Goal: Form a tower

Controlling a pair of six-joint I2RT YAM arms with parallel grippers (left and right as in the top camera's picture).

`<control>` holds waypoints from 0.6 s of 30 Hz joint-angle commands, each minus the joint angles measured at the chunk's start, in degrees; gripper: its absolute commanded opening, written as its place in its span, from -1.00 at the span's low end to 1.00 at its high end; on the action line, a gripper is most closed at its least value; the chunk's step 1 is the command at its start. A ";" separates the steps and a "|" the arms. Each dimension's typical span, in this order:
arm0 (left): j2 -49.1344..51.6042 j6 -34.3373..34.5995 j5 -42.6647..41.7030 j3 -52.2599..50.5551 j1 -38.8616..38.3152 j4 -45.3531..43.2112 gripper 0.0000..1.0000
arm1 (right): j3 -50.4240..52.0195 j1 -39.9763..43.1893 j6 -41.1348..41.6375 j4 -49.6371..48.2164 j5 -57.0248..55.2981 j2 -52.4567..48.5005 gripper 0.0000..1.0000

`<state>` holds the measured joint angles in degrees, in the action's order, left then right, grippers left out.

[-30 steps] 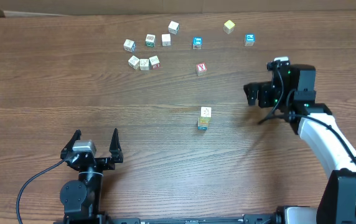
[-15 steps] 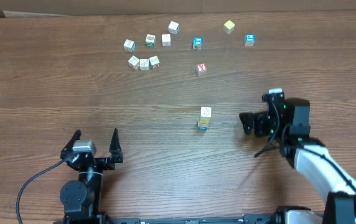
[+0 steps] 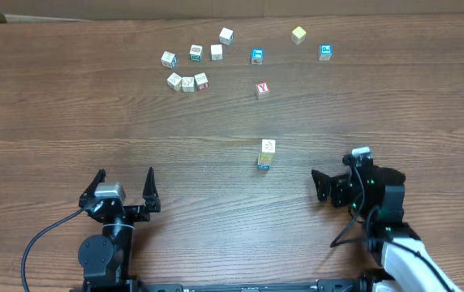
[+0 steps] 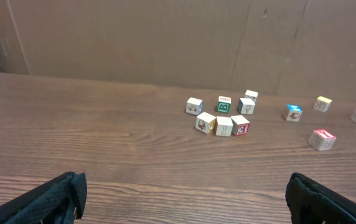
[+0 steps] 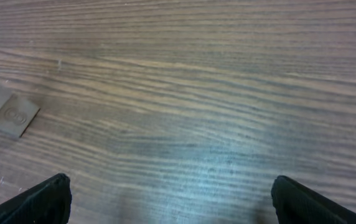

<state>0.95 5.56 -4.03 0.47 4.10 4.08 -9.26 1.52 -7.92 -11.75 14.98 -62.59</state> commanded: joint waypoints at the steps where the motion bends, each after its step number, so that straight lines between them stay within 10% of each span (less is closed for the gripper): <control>1: -0.70 -1.11 0.59 -0.20 -0.33 0.20 0.99 | 2.64 0.22 0.20 -0.63 0.59 5.18 1.00; 18: -0.70 -1.11 0.59 -0.20 -0.33 0.20 0.99 | 8.79 -0.02 0.15 6.08 0.57 29.59 1.00</control>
<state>0.95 5.56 -4.05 0.47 4.10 4.08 -1.04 1.50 -7.73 -6.79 15.20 -36.93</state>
